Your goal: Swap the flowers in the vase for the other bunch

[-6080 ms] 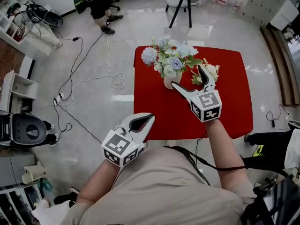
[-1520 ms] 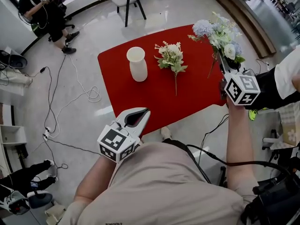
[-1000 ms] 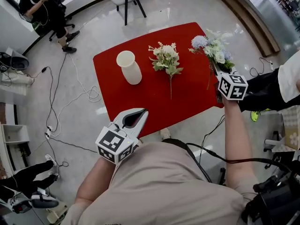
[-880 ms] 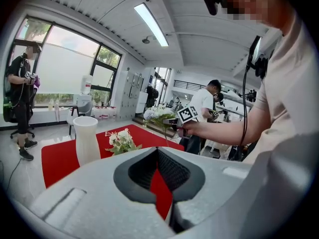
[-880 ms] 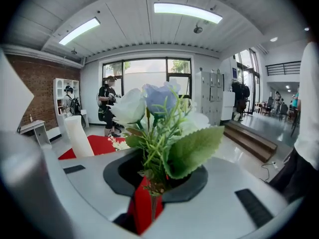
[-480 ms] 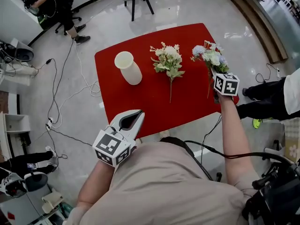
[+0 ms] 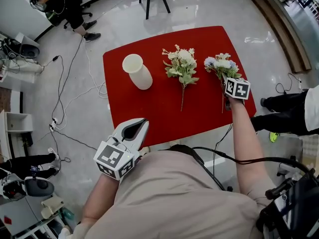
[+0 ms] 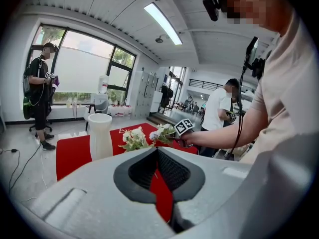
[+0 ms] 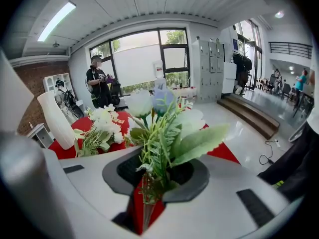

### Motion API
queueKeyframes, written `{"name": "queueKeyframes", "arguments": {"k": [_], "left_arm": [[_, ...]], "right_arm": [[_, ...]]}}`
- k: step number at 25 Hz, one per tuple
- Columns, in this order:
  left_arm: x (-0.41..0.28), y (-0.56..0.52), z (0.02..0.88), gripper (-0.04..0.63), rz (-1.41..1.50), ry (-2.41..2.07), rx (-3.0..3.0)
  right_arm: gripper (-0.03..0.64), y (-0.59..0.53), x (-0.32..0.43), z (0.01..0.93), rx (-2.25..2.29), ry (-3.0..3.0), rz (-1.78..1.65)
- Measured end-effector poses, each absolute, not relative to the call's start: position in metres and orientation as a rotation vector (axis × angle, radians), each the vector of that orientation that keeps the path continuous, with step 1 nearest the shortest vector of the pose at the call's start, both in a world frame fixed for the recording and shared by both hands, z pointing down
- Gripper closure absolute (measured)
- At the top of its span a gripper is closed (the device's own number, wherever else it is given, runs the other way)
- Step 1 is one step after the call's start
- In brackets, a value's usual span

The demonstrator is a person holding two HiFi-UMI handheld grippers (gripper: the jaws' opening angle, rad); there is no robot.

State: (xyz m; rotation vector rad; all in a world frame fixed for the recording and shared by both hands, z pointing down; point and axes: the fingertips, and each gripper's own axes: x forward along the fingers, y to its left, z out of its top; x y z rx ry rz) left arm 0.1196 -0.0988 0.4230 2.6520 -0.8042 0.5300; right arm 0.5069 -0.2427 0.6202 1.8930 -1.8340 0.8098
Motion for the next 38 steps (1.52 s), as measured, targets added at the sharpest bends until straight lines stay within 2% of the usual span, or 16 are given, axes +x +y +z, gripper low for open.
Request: {"name": "queueKeyframes", "arguments": {"k": [11, 17, 29, 38], "left_arm": [[0.113, -0.102, 0.422, 0.588, 0.529, -0.838, 2.640], [0.114, -0.100, 0.422, 0.588, 0.521, -0.810, 2.653], [0.100, -0.091, 0.420, 0.588, 0.494, -0.734, 2.677], [0.079, -0.080, 0.421, 0.588, 0.468, -0.681, 2.695]], "right_arm": [[0.394, -0.242, 0.509, 0.629, 1.901, -1.821, 0.818], [0.356, -0.235, 0.510, 0.629, 1.891, -1.830, 0.818], [0.306, -0.208, 0.509, 0.597, 1.973, -1.791, 0.770], [0.306, -0.184, 0.497, 0.573, 2.038, -1.745, 0.712]]}}
